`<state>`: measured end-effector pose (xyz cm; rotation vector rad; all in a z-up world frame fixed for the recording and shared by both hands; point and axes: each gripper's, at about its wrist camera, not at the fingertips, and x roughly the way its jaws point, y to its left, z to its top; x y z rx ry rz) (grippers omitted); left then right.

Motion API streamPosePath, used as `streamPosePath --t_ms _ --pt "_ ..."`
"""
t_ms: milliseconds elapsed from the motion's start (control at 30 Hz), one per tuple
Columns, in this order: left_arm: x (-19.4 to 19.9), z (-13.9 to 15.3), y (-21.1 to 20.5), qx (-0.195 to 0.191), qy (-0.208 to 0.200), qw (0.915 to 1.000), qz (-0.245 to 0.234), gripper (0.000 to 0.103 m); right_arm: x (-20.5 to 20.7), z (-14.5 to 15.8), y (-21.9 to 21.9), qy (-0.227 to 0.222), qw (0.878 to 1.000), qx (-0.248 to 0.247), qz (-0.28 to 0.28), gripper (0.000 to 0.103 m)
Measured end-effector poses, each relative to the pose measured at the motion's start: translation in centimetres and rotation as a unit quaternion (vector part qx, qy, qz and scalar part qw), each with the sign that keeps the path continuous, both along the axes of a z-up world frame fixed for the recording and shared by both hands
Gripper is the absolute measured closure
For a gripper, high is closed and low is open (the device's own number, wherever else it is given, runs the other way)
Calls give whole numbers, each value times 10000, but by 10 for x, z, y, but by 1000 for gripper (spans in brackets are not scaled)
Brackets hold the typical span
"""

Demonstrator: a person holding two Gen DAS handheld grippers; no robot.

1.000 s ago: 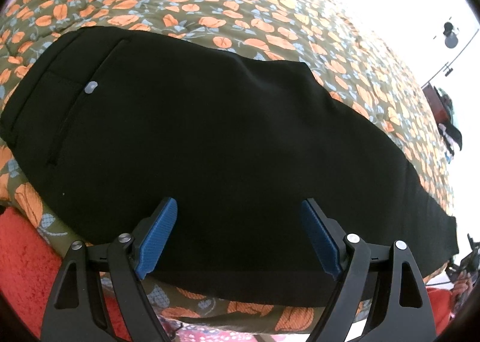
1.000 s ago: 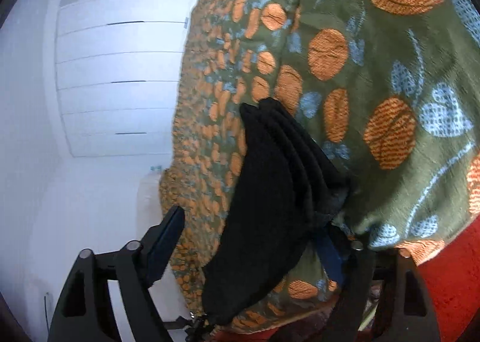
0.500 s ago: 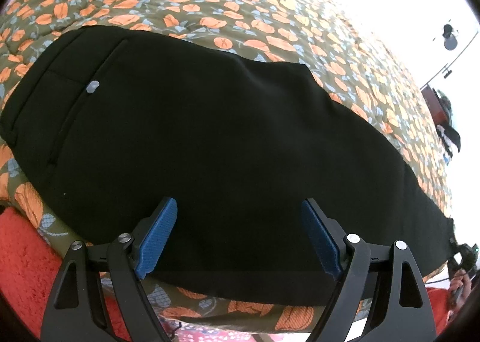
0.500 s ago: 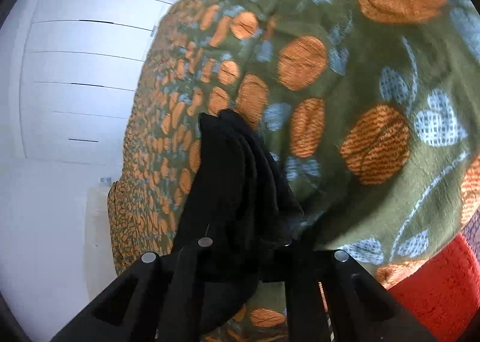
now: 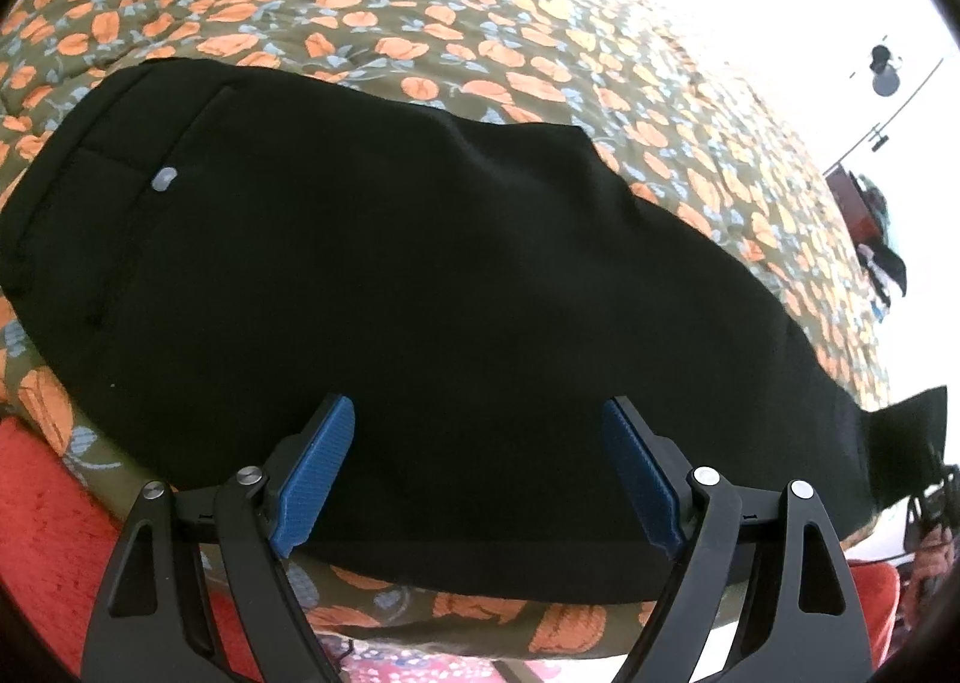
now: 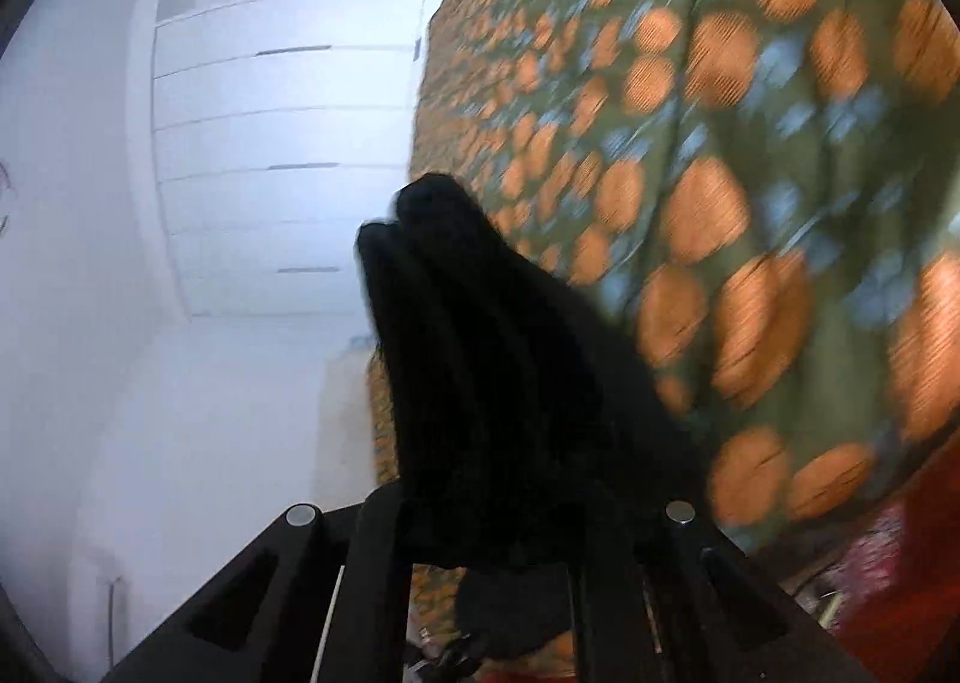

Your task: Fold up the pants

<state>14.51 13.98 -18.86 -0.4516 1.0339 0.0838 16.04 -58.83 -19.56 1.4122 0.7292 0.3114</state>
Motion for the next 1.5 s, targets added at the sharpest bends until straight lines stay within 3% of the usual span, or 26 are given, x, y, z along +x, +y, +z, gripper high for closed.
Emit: streamPosePath --t_ms 333,533,867,967,1067,1100,1133,1200,1367,1467,1500 --pt "-8 6 8 -329 -211 9992 -56 17 57 7 143 124 9939 323 1044 93" --pt "-17 4 25 -532 -277 9981 124 17 82 16 246 93 9819 -336 1863 93" --pt "-26 3 39 -773 -352 9960 292 17 86 5 392 42 9441 -1117 3102 92" --pt "-26 3 37 -752 -349 9963 246 17 84 3 421 -99 9235 -1874 3345 92" --pt "-27 2 37 -749 -312 9965 201 17 72 -2 441 -248 8892 -2882 3545 87" --pt "-27 1 36 -755 -305 9965 194 17 66 -6 449 -289 8701 -3323 3629 80" --pt "-27 1 36 -764 -302 9964 183 17 57 -9 455 -343 8560 -3562 3732 73" --pt "-26 2 37 -819 -327 9960 156 17 55 -13 466 -564 8311 -3673 4137 24" --pt "-30 11 28 -1007 -452 9938 -106 17 5 8 449 -1163 7847 -3466 5006 21" --pt "-28 25 -3 -1174 -726 9879 -712 18 -27 34 421 -1789 7317 -4228 5039 21" --pt "-26 31 -16 -1221 -825 9846 -943 20 -31 42 418 -1930 7198 -4469 4949 21"
